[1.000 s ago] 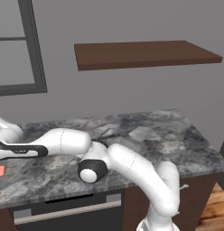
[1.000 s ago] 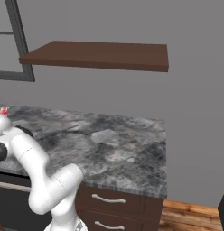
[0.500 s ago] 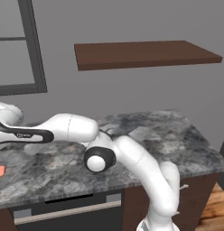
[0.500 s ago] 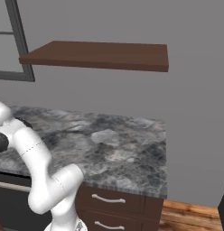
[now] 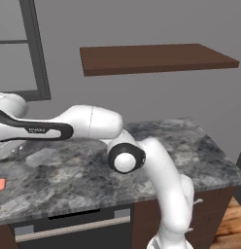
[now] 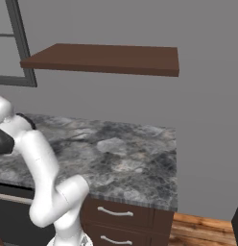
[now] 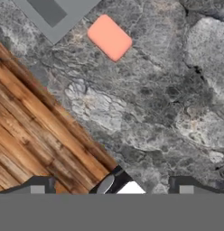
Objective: Open the cabinet. Pick the bar soap and place it next to the sink. Then close the cabinet.
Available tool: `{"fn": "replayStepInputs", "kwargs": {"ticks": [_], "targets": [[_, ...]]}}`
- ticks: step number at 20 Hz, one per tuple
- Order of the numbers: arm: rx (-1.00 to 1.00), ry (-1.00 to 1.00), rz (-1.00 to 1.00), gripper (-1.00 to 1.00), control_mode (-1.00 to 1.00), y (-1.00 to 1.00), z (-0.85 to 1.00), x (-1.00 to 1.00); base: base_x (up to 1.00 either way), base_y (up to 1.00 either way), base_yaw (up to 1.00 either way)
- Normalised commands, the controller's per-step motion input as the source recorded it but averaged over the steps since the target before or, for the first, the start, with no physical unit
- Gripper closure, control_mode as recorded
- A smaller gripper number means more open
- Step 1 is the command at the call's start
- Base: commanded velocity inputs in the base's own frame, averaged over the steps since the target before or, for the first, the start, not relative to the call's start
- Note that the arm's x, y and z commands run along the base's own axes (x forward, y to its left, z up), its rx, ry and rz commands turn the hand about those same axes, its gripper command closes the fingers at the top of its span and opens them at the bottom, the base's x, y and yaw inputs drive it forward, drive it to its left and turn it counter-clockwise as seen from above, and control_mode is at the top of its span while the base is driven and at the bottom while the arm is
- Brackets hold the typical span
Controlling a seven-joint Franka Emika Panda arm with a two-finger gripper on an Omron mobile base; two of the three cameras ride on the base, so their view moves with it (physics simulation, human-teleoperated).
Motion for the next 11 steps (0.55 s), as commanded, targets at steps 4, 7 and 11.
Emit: {"fn": "replayStepInputs", "kwargs": {"ticks": [4,7,11], "targets": [[0.16,-0.06,-0.18,-1.0,-1.0,-1.0,0.08,-0.81,0.0,0.0,0.0],[0.11,-0.03,-0.23,-1.0,-1.0,-1.0,0.0,-0.57,0.0,0.0,0.0],[0.13,-0.08,-0.24,-1.0,-1.0,-1.0,0.12,-0.76,0.0,0.0,0.0]]}}
